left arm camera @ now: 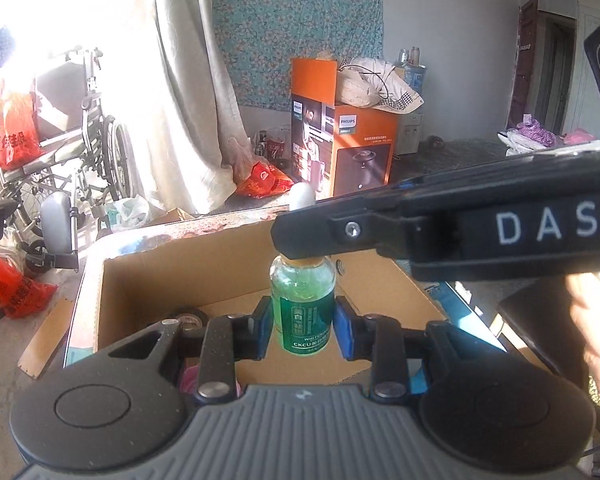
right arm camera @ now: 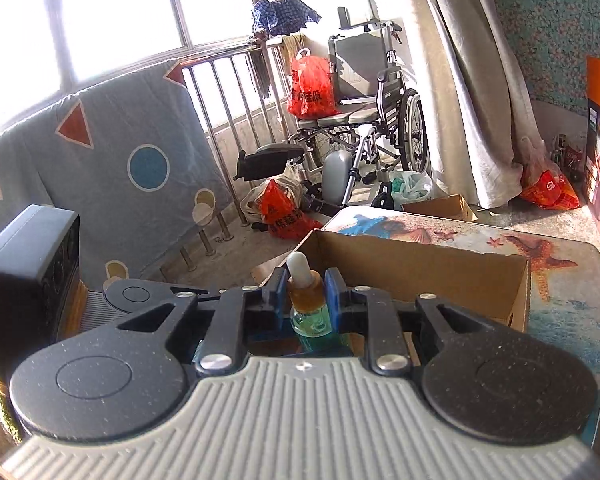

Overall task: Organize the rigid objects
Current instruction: 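Lift the green dropper bottle with the right gripper and carry it into the box, then set the bottle upright in the box and open the right gripper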

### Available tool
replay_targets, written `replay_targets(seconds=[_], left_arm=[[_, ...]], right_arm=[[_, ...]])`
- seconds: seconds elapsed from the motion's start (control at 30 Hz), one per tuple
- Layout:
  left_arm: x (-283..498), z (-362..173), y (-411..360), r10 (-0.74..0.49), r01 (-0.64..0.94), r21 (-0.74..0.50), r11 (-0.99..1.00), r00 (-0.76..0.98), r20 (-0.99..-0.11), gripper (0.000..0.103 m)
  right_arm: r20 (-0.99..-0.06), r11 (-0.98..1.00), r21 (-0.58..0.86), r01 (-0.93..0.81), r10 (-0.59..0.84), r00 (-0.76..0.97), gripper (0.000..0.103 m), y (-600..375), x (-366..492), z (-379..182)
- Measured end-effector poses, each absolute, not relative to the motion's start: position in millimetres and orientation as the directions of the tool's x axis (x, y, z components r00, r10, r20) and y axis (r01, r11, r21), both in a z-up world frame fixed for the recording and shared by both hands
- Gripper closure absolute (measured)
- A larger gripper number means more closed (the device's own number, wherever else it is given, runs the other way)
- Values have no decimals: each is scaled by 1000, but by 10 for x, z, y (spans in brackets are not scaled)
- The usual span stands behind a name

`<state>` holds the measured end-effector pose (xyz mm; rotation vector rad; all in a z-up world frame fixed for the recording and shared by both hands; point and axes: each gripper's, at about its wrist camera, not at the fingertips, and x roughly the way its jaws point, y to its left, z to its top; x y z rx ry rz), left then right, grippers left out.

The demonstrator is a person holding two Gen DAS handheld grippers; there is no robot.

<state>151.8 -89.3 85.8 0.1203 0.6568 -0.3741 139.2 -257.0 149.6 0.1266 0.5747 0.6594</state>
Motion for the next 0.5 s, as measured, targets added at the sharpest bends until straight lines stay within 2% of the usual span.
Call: replay_targets(seconds=[0.17,0.5], left_arm=[[2142,728,-841,-236,298,-30,954,686,-689,70],[2947,211,-761,-188,207,-81,975,574,-797,69]], right_arm=[[-543,770,376,-515,634,551,84,-2497,2221,1311],[-654,795,384,-470,593,470,84,-2280,3215,551]])
